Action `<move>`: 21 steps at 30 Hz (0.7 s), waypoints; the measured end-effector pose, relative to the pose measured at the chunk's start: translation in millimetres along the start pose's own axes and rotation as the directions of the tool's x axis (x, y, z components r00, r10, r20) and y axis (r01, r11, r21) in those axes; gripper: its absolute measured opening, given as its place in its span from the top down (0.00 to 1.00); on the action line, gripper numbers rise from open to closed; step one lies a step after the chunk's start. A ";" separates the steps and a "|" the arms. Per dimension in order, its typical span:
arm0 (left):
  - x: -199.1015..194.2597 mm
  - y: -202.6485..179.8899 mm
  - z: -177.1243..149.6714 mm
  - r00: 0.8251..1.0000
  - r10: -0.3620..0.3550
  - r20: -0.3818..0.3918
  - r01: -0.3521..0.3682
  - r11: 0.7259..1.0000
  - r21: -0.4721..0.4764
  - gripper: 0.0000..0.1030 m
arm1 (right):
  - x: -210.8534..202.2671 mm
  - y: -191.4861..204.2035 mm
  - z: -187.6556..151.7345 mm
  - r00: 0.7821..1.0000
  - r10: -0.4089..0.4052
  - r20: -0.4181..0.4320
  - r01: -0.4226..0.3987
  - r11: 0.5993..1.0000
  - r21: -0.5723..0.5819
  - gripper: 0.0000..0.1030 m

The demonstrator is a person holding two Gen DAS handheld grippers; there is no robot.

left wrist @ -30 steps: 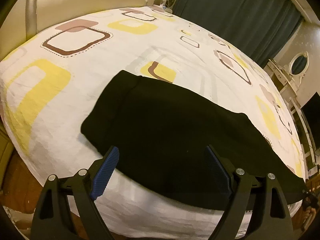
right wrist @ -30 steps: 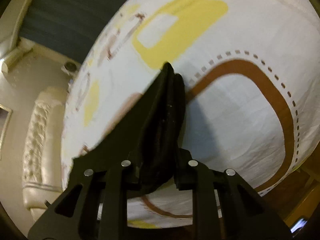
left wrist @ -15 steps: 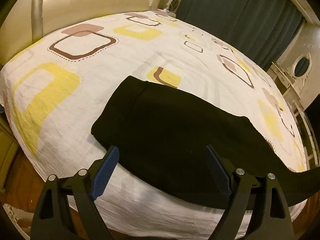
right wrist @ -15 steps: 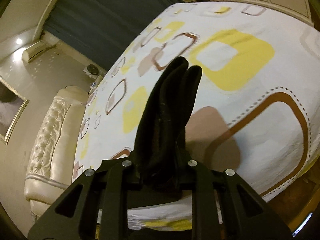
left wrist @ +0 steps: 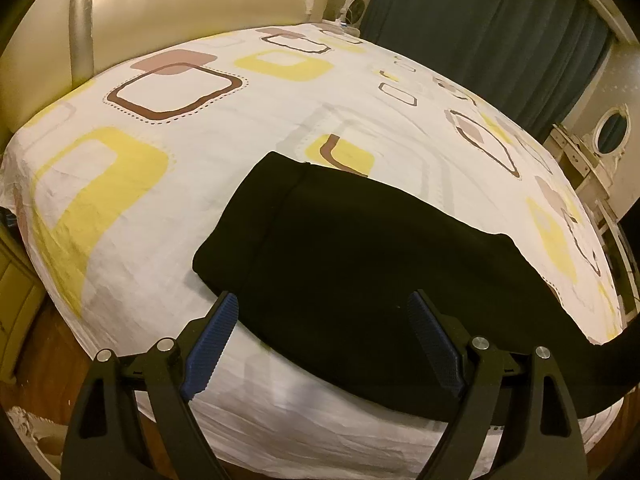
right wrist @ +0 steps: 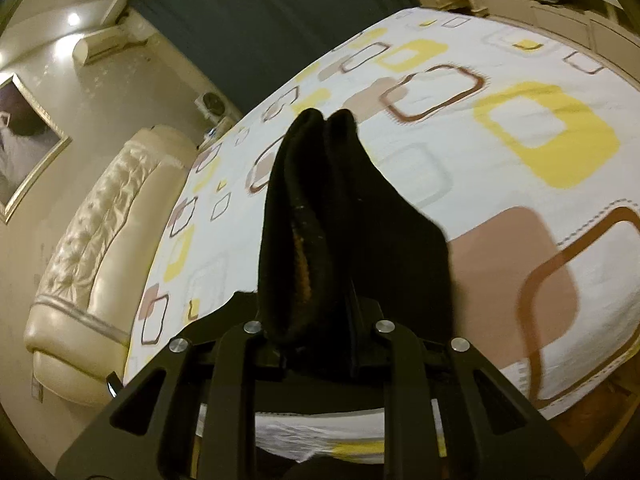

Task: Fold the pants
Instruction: 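Lay the held pants end onto the pants and open the right tool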

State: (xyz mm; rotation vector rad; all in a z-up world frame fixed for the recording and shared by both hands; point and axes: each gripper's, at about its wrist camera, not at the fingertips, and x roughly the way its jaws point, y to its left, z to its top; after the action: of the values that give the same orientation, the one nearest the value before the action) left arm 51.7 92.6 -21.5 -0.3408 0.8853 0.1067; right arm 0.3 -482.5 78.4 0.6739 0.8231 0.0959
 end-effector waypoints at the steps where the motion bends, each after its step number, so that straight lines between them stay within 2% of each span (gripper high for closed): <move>1: -0.5 0.2 0.1 1.000 0.000 0.003 0.000 1.000 0.000 0.17 | 6.6 7.8 -2.8 1.000 -0.007 -0.008 0.007 1.000 -0.013 0.81; 6: -3.0 -0.7 0.7 1.000 -0.001 0.016 0.001 1.000 0.005 0.17 | 49.6 42.5 -23.9 0.997 -0.034 -0.069 0.028 0.996 -0.079 0.81; 12: -0.4 -2.1 -0.6 1.000 -0.010 0.001 0.010 1.000 0.002 0.17 | 93.0 62.9 -49.3 0.988 -0.091 -0.126 0.073 0.987 -0.147 0.81; 15: 0.7 -5.9 -2.1 1.000 -0.011 0.000 0.011 1.000 0.020 0.17 | 129.2 72.8 -72.1 0.974 -0.153 -0.168 0.117 0.972 -0.204 0.81; 21: 2.6 -15.3 -7.4 1.000 -0.003 0.002 0.003 0.997 0.072 0.17 | 165.4 84.0 -100.6 0.955 -0.207 -0.212 0.150 0.955 -0.257 0.81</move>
State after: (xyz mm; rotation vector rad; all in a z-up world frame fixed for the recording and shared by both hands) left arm 51.4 75.7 -24.1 -0.2745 0.8846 0.0717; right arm 57.7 -309.5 -27.8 0.3615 1.0801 0.1092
